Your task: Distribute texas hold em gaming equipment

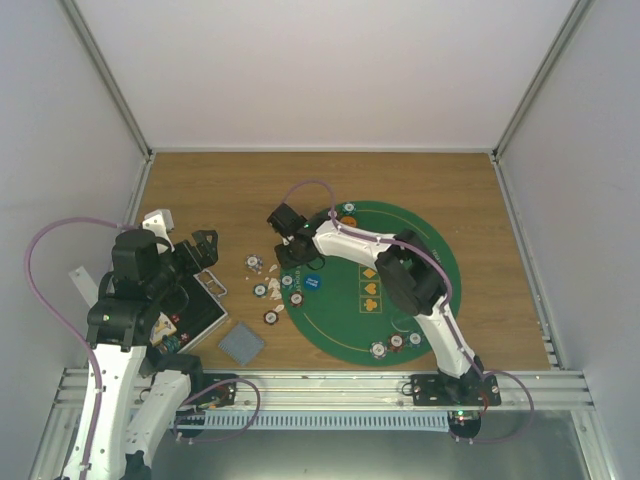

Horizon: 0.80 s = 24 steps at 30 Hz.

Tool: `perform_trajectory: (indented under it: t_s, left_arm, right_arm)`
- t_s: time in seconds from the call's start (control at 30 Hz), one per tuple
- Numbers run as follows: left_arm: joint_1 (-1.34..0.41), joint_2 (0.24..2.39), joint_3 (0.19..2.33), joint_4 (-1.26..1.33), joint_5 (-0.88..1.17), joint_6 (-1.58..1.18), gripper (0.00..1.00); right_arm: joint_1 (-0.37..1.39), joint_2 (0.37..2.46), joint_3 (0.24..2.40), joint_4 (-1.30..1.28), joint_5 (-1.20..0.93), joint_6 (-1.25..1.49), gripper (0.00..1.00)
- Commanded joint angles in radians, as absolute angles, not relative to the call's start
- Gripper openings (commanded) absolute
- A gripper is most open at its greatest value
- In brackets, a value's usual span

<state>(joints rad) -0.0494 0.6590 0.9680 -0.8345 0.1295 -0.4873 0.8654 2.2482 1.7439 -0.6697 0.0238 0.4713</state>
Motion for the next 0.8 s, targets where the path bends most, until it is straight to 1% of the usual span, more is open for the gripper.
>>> perform_trajectory:
  t_s: [0.0,0.23,0.5,0.77]
  left_arm:
    - [-0.041,0.652,0.967,-0.800,0.123,-0.487,0.99]
    - [-0.041,0.653,0.963,-0.795,0.129,-0.492,0.99]
    - [-0.041,0.655,0.963,-0.795,0.131,-0.494,0.99]
    - [-0.042,0.654,0.967,-0.795,0.127,-0.495,0.99]
  right_arm:
    - [0.869,2.187,1.709,-0.643,0.024,0.497,0.40]
    - [0.871,2.195,1.703,-0.639,0.017,0.495,0.42]
    - [0.871,2.188,1.721,-0.643,0.020,0.496,0.57]
    - [0.877,2.170,1.841,-0.677,0.036,0.454,0.66]
